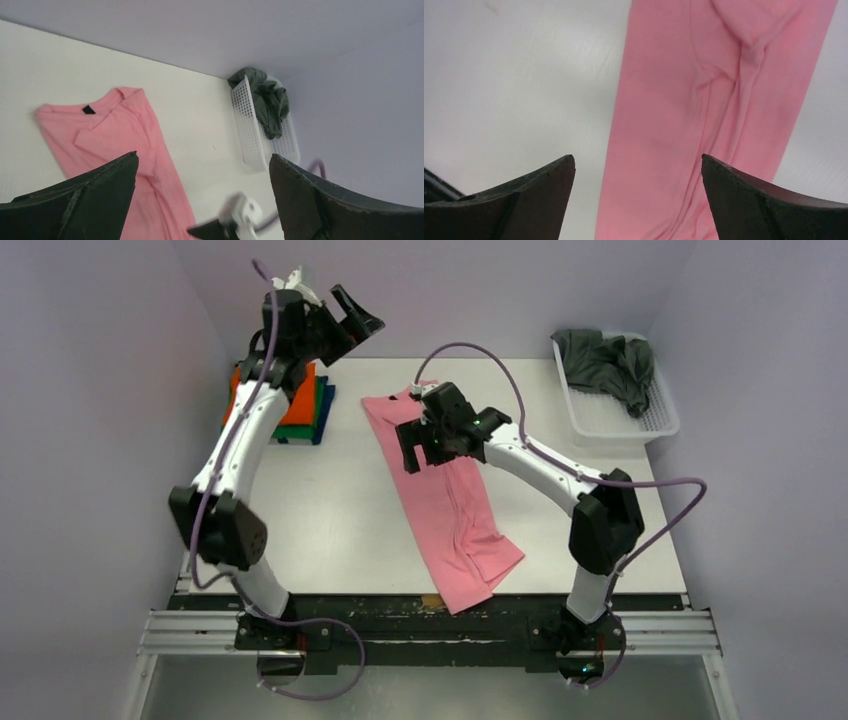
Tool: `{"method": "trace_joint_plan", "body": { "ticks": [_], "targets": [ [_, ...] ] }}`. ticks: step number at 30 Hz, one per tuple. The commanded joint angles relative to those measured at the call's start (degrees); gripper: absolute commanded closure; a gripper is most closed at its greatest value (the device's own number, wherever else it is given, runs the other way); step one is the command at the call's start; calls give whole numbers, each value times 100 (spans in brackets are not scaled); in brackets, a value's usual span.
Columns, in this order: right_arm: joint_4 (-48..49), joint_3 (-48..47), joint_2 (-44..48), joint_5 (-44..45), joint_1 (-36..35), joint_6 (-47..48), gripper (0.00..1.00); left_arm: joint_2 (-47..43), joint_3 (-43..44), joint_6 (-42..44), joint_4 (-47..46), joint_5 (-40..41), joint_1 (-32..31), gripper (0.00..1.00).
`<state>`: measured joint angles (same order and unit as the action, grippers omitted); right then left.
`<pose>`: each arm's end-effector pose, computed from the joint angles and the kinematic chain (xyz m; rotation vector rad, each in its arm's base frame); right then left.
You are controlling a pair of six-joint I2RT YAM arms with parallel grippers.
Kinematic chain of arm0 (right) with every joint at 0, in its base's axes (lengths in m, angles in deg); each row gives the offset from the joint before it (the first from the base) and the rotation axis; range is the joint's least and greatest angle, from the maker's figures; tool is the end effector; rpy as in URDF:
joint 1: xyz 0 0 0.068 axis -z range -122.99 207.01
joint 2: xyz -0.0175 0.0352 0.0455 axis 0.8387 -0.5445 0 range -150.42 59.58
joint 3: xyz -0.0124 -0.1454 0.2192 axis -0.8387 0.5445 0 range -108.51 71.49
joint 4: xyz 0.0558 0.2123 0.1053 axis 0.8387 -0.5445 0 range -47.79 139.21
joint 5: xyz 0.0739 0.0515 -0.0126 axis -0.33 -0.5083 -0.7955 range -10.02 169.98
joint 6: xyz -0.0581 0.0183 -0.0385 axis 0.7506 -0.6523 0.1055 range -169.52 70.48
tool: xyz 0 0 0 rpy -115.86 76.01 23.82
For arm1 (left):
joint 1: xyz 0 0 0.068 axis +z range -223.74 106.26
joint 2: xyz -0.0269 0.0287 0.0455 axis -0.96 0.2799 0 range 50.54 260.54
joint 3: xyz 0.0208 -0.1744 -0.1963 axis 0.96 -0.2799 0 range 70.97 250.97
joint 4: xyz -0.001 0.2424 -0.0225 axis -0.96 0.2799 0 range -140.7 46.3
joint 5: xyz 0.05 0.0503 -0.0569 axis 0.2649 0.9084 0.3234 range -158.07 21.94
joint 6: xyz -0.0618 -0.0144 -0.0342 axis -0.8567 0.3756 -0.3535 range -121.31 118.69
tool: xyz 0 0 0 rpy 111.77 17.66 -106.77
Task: Fold and stack the t-shirts
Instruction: Rotate the tshirt 90 degrees
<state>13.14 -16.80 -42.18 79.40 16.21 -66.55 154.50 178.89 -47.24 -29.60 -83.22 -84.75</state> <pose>0.2964 0.2565 0.2665 -0.5172 2.4359 0.4547 0.4172 -0.0971 0.3970 -0.4042 1.9247 -0.9173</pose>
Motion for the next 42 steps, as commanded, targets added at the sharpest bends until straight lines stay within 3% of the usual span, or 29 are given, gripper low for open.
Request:
{"method": "trace_joint_plan", "body": {
  "ticks": [1, 9, 12, 15, 22, 36, 42],
  "targets": [
    [689, -1302, -1245, 135, 112, 804, 5, -1489, -2120, 534, 376, 195, 12, 0],
    [640, -3785, -3484, -396, 478, 774, 6, -3918, -5858, 70, 277, 471, -92, 0],
    [663, -4216, -4043, -445, 626, 698, 6, -4638, -6828, -253, 8, 563, -231, 0],
    [690, -4364, -4411, -538, 880, 528, 6, -4987, -7272, -426, 60, 610, -354, 0],
    [714, -4186, -4714, -640, 1482, -152, 6, -4895, -7070, -236, 367, 830, -659, 0],
    [652, -5060, -5335, -528, 2566, -1784, 7, -2945, -5510, 141, 373, 92, -1328, 0],
    [952, -4942, -4598, -1044, 2596, -1640, 7, -2511, -5324, 352, 680, -389, -1646, 0]
  ]
}}
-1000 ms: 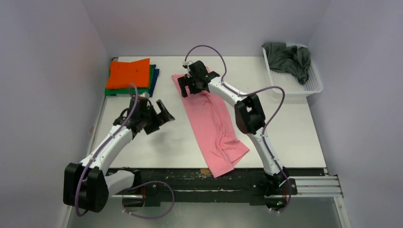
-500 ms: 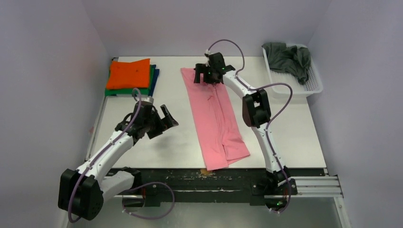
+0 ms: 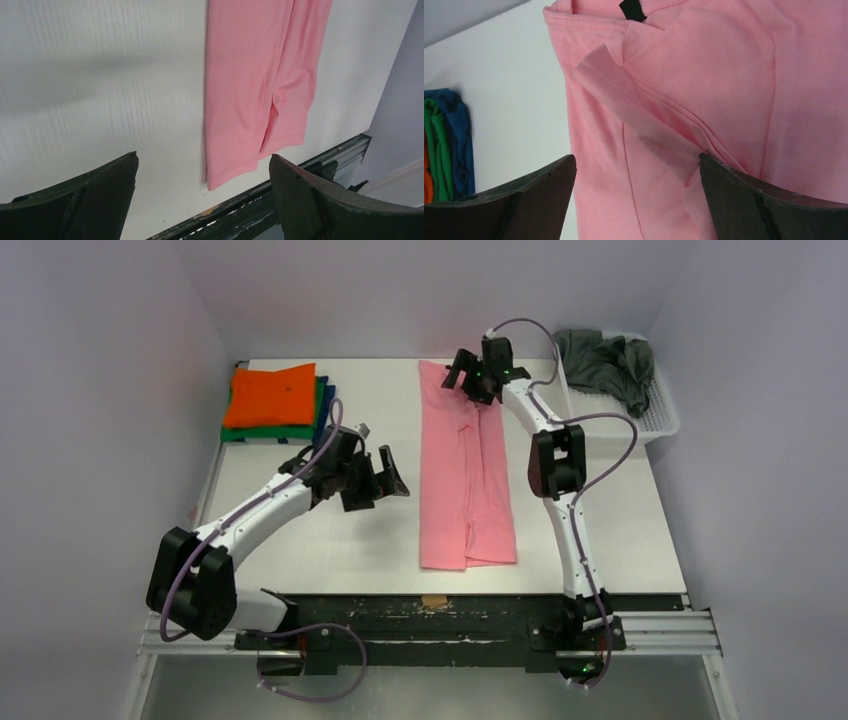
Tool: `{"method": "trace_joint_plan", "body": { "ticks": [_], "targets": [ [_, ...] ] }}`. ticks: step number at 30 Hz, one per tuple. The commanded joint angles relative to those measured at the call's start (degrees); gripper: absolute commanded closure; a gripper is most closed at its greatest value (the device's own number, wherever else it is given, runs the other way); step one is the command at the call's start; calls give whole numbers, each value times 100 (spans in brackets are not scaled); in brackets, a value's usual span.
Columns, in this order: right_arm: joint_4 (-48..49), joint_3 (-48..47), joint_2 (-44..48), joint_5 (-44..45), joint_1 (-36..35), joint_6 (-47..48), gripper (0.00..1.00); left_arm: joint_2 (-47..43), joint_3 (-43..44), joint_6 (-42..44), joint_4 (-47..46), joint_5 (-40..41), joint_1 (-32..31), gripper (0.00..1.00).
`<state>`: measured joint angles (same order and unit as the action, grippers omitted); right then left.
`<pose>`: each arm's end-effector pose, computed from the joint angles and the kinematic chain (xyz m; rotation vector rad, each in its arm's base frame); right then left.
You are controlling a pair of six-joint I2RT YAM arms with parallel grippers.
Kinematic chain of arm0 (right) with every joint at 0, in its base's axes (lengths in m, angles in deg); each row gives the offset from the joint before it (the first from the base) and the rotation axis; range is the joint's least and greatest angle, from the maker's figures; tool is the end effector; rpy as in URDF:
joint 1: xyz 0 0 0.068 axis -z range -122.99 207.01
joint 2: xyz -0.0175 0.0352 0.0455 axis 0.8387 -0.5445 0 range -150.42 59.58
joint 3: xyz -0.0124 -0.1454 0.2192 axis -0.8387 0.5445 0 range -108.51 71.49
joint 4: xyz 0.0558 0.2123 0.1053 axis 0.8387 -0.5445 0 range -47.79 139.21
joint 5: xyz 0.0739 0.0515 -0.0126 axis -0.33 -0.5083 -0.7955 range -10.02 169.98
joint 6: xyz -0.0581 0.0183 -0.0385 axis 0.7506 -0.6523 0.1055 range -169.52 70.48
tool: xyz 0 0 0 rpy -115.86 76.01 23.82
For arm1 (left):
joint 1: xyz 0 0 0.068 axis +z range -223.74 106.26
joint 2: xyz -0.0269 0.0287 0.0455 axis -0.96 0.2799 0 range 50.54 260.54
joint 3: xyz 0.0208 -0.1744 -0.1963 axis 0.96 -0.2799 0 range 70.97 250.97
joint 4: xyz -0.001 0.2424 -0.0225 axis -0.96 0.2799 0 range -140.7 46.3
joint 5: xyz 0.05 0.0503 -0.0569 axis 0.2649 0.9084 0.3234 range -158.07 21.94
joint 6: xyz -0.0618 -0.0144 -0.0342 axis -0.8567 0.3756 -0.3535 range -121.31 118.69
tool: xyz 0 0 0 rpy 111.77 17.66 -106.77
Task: Fold and stack the t-shirts
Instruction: Rotate the tshirt 90 degrees, then grab the bottom of the folded rectangular tshirt with both arms
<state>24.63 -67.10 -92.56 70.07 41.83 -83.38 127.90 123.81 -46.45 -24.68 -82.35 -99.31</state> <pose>0.5596 0.1624 0.1558 0.2784 2.2902 0.6470 0.2448 -0.1335 0.2209 -0.3274 2.5852 -0.8061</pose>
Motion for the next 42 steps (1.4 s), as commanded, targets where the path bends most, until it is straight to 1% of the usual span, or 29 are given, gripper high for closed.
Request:
{"method": "trace_joint_plan", "body": {
  "ticks": [1, 3, 5, 9, 12, 15, 18, 20, 24, 26, 28, 30, 33, 36, 38, 39, 42],
  "targets": [
    [-158, 137, 657, -297, 33, 118, 7, 200, 146, 300, 208, -580, -268, 1],
    [8, 441, 1205, -797, 20, 334, 7, 278, 27, 313, 198, -740, -468, 1],
    [160, 1054, 1940, -1228, 14, 631, 7, 347, -92, 313, 88, -911, -663, 2],
    [412, 3012, 3340, -1326, 8, 1049, 7, 516, -273, 156, -137, -1085, -1047, 2],
    [541, 4517, 4425, -1122, 7, 1343, 8, 732, -360, 27, -201, -1150, -1257, 6],
    [599, 6061, 5495, -536, 6, 1328, 8, 932, -416, -71, -251, -1179, -1397, 14],
    [418, 7155, 6380, -139, 6, 826, 9, 1091, -509, -197, -446, -1231, -1479, 23],
    [337, 7774, 6885, 53, 7, 551, 10, 1223, -535, -255, -582, -1336, -1502, 28],
    [-175, 8650, 7812, 164, -2, 360, 12, 1402, -571, -282, -677, -1289, -1589, 38],
    [-470, 9054, 8153, 272, -1, 369, 12, 1478, -617, -311, -716, -1245, -1608, 46],
    [-815, 9375, 8375, 235, -1, 399, 13, 1564, -665, -364, -843, -1270, -1639, 52],
    [-1146, 9706, 8522, -55, -3, 499, 14, 1690, -634, -380, -891, -1316, -1717, 57],
    [-1624, 10027, 8741, -229, -3, 556, 16, 1875, -551, -438, -907, -1253, -1908, 67],
    [-1734, 10311, 8968, -382, -3, 561, 20, 1993, -561, -535, -935, -1213, -1995, 80],
    [-1675, 10458, 8942, -855, -2, 629, 26, 2015, -590, -615, -803, -1143, -2018, 96],
    [-1743, 10504, 8903, -935, -8, 611, 28, 1981, -659, -671, -816, -1097, -2041, 100],
    [-1634, 10687, 8963, -755, -20, 458, 33, 1868, -814, -789, -976, -1023, -2096, 100]
  ]
}}
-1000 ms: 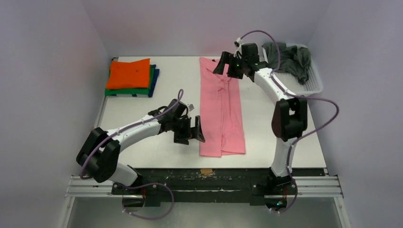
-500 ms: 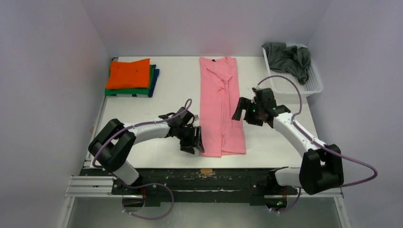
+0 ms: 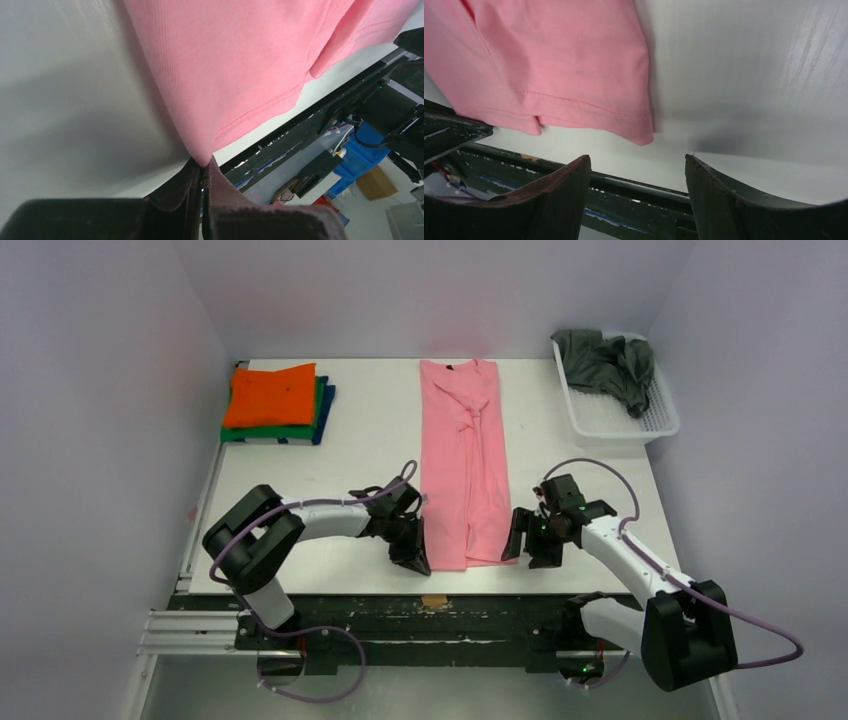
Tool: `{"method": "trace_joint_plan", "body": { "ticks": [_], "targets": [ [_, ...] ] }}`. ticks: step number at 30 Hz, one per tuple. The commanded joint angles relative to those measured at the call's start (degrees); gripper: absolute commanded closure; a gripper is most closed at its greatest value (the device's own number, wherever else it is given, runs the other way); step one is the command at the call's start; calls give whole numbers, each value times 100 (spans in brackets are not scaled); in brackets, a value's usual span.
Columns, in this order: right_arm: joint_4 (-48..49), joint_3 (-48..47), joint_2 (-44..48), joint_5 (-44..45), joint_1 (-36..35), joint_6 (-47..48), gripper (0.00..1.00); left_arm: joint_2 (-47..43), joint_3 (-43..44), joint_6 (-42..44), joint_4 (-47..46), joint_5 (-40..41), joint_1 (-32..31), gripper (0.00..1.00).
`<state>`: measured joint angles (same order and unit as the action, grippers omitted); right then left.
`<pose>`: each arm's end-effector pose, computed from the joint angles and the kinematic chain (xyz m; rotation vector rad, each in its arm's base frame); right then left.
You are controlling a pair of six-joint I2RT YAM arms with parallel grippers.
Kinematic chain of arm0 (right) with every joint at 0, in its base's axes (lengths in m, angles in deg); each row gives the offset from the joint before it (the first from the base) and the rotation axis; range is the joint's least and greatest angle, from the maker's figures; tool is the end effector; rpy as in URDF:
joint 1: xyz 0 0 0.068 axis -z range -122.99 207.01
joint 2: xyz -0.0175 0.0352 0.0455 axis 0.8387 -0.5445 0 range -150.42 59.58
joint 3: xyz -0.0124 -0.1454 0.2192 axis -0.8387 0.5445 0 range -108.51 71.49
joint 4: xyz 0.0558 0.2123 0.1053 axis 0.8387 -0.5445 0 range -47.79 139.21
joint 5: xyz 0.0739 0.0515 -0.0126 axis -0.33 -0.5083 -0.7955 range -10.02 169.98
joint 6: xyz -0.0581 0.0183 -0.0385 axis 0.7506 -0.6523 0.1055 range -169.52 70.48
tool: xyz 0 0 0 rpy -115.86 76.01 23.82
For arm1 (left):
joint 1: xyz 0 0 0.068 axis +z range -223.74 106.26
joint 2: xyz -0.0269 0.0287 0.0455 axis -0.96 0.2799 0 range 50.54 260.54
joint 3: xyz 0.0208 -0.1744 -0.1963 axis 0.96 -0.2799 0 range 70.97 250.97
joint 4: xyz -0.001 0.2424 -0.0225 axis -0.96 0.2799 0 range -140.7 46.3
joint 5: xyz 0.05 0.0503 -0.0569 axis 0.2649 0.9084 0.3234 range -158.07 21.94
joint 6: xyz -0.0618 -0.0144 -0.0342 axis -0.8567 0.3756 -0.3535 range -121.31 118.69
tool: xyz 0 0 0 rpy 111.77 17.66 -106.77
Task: Fold and stack the t-shirts
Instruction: Grab the bottom of the folded rectangular tshirt with both arms, then fold the folded rectangular tshirt in 1/3 of the way
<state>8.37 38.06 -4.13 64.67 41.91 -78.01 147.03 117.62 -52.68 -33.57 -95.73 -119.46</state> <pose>0.1650 0.0608 0.1550 0.2727 2.8743 0.5384 0.1825 -0.2268 0.1157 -0.0021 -2.9061 0.9161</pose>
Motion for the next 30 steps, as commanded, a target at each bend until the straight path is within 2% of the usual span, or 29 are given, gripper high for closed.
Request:
{"method": "trace_joint_plan", "body": {
  "ticks": [1, 11, 14, 16, 17, 20, 25, 30],
  "targets": [
    [107, 202, 132, -188, -29, -113, 34, -57, -200, -178, -85, 352, -85, 100],
    [1200, 677, -352, 223, -28, -276, 44, -176, -271, -300, -253, 594, -96, 100],
    [1257, 669, -295, 281, -24, -291, 53, -204, -308, -357, -312, 645, -96, 100],
    [1269, 690, -235, 307, -28, -304, 70, -227, -337, -376, -348, 657, -96, 100],
    [1271, 702, -223, 305, -33, -314, 76, -230, -354, -383, -357, 672, -101, 100],
    [1244, 731, -263, 310, -35, -349, 80, -240, -335, -399, -398, 685, -97, 100],
    [931, 781, -160, 269, -70, -393, 100, -331, -331, -414, -307, 644, -97, 100],
    [323, 884, 310, -8, -644, -852, 100, -832, -780, -414, -89, 652, -186, 100]
  ]
}}
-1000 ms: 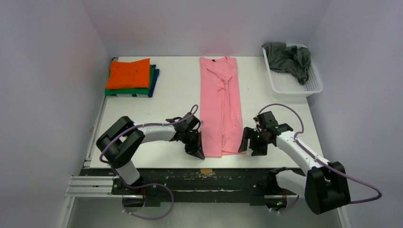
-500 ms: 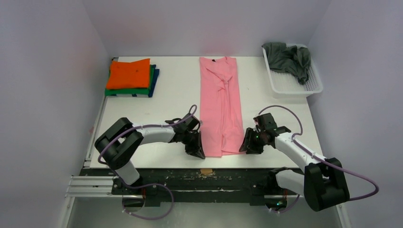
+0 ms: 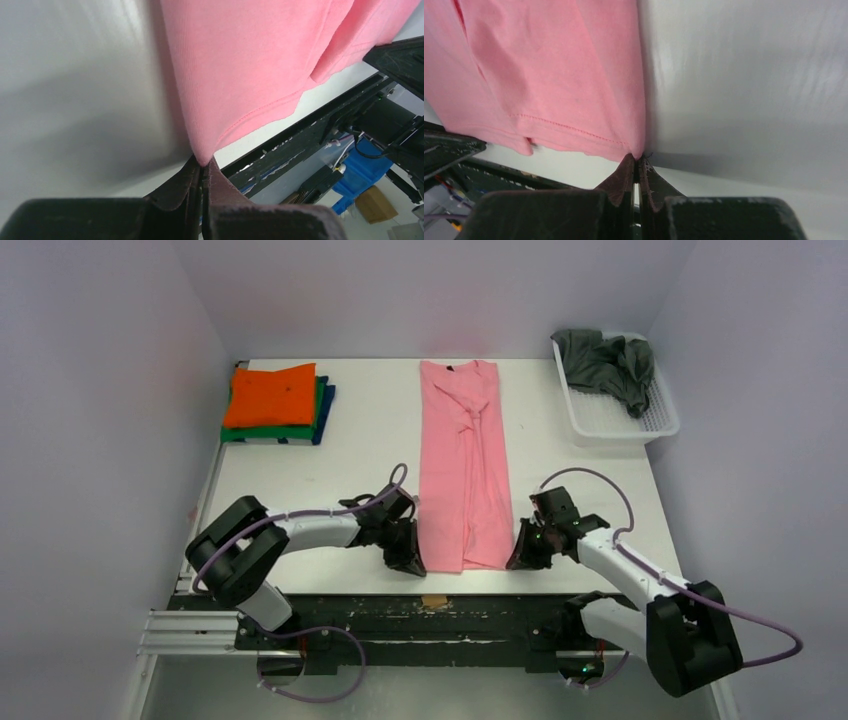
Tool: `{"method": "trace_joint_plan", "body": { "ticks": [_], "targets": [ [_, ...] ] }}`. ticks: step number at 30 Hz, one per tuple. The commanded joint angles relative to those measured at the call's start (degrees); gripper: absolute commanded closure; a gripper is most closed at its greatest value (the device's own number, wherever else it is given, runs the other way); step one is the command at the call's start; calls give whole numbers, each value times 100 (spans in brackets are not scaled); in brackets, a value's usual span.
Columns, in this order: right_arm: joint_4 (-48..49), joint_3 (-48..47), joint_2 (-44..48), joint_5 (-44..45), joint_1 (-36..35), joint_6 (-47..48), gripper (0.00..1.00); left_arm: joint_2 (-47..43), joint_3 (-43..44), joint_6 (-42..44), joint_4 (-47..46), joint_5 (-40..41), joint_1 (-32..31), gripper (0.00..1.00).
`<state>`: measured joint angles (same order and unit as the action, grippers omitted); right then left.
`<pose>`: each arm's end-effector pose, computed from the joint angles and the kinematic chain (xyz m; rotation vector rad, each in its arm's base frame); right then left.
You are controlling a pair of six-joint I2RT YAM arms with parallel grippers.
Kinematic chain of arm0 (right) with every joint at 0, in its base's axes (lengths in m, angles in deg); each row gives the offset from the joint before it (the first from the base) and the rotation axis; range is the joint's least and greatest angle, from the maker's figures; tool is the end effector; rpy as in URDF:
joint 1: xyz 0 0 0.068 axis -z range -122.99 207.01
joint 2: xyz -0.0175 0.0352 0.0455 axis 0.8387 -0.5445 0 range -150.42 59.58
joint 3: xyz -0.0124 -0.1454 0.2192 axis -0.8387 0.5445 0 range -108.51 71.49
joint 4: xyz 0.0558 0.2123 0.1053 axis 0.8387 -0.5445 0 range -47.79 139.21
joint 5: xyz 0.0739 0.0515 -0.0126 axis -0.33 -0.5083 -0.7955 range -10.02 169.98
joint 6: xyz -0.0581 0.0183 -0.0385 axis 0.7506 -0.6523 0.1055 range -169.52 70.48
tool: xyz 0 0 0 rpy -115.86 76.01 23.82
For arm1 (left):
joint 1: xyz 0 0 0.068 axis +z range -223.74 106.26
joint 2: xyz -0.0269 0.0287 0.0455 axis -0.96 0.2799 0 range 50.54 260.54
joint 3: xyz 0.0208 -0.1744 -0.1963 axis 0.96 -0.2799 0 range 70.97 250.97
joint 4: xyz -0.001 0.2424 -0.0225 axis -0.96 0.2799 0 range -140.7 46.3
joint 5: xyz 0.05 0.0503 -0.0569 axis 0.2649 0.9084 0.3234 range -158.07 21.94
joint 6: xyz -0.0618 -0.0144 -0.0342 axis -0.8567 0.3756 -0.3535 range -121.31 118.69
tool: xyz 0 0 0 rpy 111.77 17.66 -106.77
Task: Fold and stack the t-shirts
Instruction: Fold the folded rectangular tshirt in 1/3 of the way
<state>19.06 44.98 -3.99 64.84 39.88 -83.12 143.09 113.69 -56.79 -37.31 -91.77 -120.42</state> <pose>0.1618 0.0661 0.1317 0.3314 2.8185 0.5855 0.1752 -0.2207 0.1190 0.0801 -2.9691 0.9403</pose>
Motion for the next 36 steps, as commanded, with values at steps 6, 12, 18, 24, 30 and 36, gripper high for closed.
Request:
{"method": "trace_joint_plan", "body": {
  "ticks": [6, 12, 18, 24, 30, 36],
  "targets": [
    [-1756, 211, 1003, -100, -685, -422, 100, -981, -737, -86, 388, -52, -220, 100],
    [-1688, -102, 1121, -306, -687, -419, 100, -1238, -341, 18, 629, -242, -232, 100],
    [-1254, -827, 588, -12, -680, -497, 100, -925, 501, 441, 1127, -101, -119, 100],
    [-978, -1539, -5, 158, -518, -454, 100, -581, 1175, 744, 1293, -41, 383, 100],
    [-368, -2402, -834, 89, 1, -136, 100, 121, 2224, 1170, 1320, -61, 1006, 100],
    [-329, -3495, -1864, 604, 149, 142, 100, 1022, 3495, 1595, 1695, -95, 1504, 100]
  ]
}}
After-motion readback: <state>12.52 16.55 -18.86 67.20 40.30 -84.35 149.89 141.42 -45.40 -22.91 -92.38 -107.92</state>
